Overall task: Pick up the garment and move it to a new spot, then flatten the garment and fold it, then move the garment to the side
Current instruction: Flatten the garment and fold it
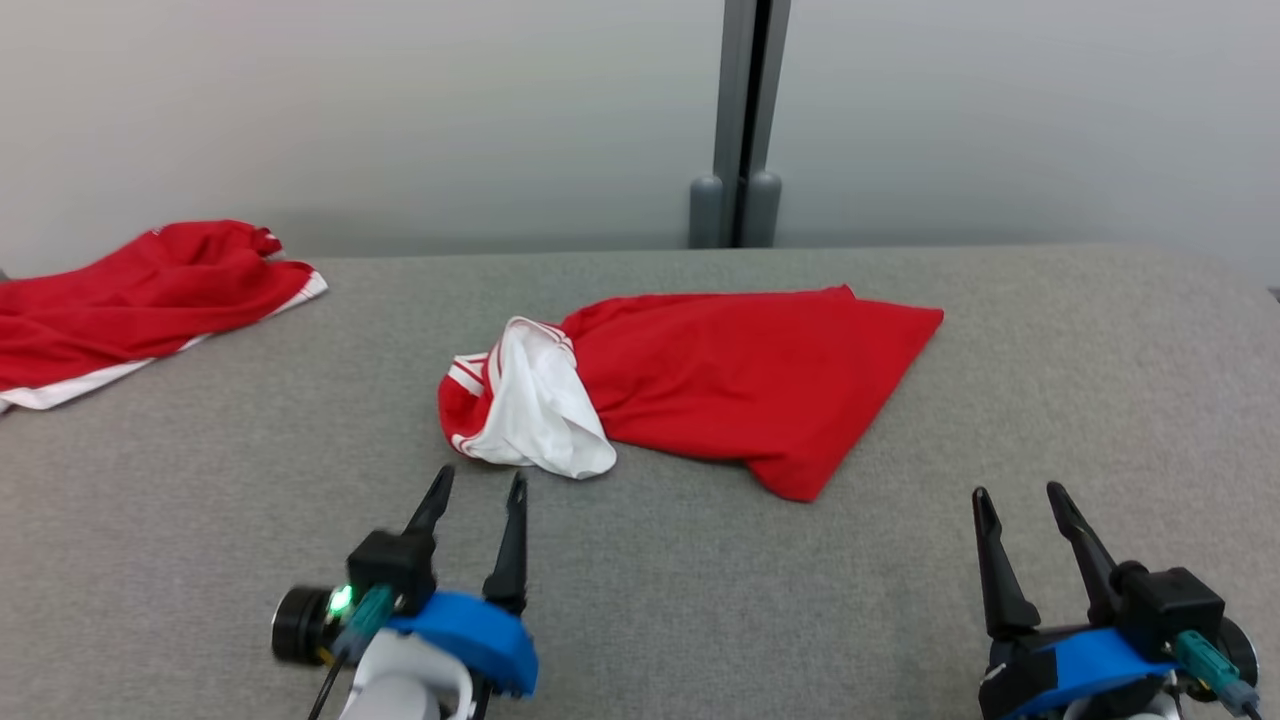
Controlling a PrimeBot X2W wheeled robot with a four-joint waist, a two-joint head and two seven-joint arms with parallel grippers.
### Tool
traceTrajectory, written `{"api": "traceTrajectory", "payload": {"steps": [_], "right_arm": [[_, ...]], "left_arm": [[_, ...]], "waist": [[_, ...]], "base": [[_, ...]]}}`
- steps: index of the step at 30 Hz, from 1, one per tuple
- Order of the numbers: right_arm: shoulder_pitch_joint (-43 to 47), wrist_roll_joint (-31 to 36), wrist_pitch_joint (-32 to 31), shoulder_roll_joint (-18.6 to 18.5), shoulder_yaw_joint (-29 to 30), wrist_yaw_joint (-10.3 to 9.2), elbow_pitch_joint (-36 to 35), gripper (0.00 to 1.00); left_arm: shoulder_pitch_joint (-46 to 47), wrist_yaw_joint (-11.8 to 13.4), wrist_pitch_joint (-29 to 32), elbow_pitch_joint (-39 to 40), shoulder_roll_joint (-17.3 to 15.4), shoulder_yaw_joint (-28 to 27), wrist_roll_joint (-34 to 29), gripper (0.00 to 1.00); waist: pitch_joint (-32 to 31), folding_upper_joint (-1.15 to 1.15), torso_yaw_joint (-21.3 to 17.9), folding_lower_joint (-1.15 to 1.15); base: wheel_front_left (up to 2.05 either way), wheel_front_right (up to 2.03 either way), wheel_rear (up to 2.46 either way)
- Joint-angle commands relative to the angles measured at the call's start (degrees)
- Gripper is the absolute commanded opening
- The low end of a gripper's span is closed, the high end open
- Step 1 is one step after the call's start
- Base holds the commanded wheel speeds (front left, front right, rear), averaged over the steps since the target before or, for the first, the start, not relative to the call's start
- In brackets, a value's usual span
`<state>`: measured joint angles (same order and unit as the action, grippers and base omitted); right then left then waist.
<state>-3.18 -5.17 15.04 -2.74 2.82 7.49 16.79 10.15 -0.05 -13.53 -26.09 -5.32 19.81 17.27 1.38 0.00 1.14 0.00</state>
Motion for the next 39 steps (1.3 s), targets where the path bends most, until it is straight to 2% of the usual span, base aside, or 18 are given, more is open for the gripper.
{"api": "traceTrajectory", "payload": {"steps": [1, 9, 13, 20, 25, 27, 28, 29, 30, 39], "right_arm": [[-1.36, 0.35, 0.21, -0.27, -0.34, 0.01, -0.48, 1.00], [-5.13, 0.39, 0.21, -0.27, -2.16, 0.01, -1.14, 1.00], [-6.36, 0.16, 0.21, -0.28, -2.68, 0.01, -0.87, 1.00], [-7.53, -0.14, 0.21, -0.26, -2.23, 0.01, -0.92, 1.00], [-8.39, -0.54, 0.21, -0.27, -2.83, 0.01, -0.90, 1.00], [-8.62, -0.99, 0.22, -0.27, -3.06, 0.01, -0.80, 1.00], [-8.63, -1.09, 0.21, -0.26, -3.16, 0.01, -0.77, 1.00], [-8.62, -1.19, 0.21, -0.26, -3.21, 0.01, -0.72, 1.00], [-8.67, -1.31, 0.21, -0.26, -3.16, 0.01, -0.71, 1.00], [-7.53, -0.45, 0.21, -0.25, -0.28, 0.01, -0.69, 1.00]], "left_arm": [[3.01, -0.87, 1.02, -0.92, 0.03, 1.25, -0.95, 1.00], [15.27, -3.24, 5.50, -9.83, 0.75, 4.62, -2.92, 1.00], [19.71, -2.40, 7.17, -16.52, 0.18, 5.21, -3.92, 1.00], [23.53, 1.56, 7.21, -25.24, -0.35, 2.68, -2.97, 1.00], [25.55, 1.00, 7.50, -29.93, -0.02, 2.67, -2.20, 1.00], [26.21, 1.63, 7.59, -31.64, 0.15, 2.21, -1.67, 1.00], [26.61, 1.87, 7.61, -32.49, 0.20, 2.21, -1.64, 0.85], [27.02, 2.05, 7.33, -33.03, 0.19, 2.10, -1.45, 0.45], [27.41, 1.95, 6.88, -33.46, 0.26, 1.90, -1.06, 0.00], [29.27, 0.01, 0.71, -32.09, 0.77, 3.84, -1.65, 0.00]], "waist": [[1.24, 0.00, -0.36, 0.00], [7.47, 0.00, -3.85, 0.00], [10.03, 0.00, -5.60, 0.00], [12.12, 0.00, -7.28, 0.00], [12.98, 0.00, -8.17, 0.00], [13.22, 0.00, -8.52, 0.00], [13.29, 0.00, -8.64, 0.00], [13.35, 0.00, -8.72, 0.00], [13.40, 0.00, -8.76, 0.00], [11.33, 0.00, -5.47, 0.00]], "base": [[0.00, 0.00, 0.00], [0.00, 0.00, 0.00], [0.00, 0.00, 0.00], [0.00, 0.00, 0.00], [0.00, 0.00, 0.00], [0.00, 0.00, 0.00], [0.00, 0.00, 0.00], [0.00, 0.00, 0.00], [0.00, 0.00, 0.00], [0.00, 0.00, 0.00]]}}
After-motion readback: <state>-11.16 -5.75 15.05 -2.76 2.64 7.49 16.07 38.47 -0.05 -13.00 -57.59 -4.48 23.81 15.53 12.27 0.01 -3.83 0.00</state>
